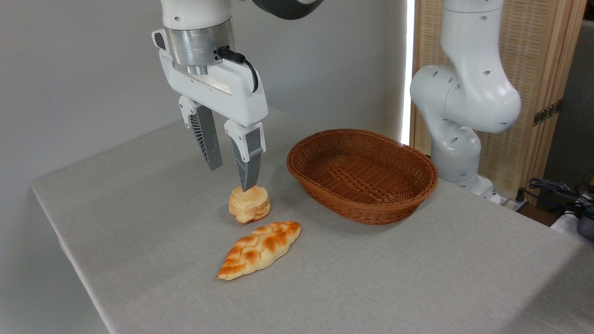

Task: Put bread into the basket
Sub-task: 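Lower the open gripper down around the small round bun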

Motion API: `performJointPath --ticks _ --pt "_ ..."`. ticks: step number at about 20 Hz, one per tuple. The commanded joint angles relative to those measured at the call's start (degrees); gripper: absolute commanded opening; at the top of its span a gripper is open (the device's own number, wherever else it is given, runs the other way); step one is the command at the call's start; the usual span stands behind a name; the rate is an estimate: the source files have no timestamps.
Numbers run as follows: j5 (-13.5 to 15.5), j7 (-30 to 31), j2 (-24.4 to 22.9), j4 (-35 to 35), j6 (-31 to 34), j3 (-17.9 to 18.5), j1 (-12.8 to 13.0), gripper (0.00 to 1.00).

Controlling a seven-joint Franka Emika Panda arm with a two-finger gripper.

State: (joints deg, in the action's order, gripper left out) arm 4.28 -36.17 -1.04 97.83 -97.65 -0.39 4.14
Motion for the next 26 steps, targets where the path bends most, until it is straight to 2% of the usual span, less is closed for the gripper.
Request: performJointPath --ticks 1,18,23,26 --pt "1.2 -0.9 -0.2 -0.7 1.2 -0.2 -0.6 1.00" --pt "1.1 -1.3 0.4 0.3 2.6 -0.6 0.2 1.00" --pt "0.9 -1.3 -1.4 5.2 0.7 -0.7 1.8 1.00" --pt "0.8 -1.3 -4.8 11.8 -4.5 -0.7 4.0 1.00"
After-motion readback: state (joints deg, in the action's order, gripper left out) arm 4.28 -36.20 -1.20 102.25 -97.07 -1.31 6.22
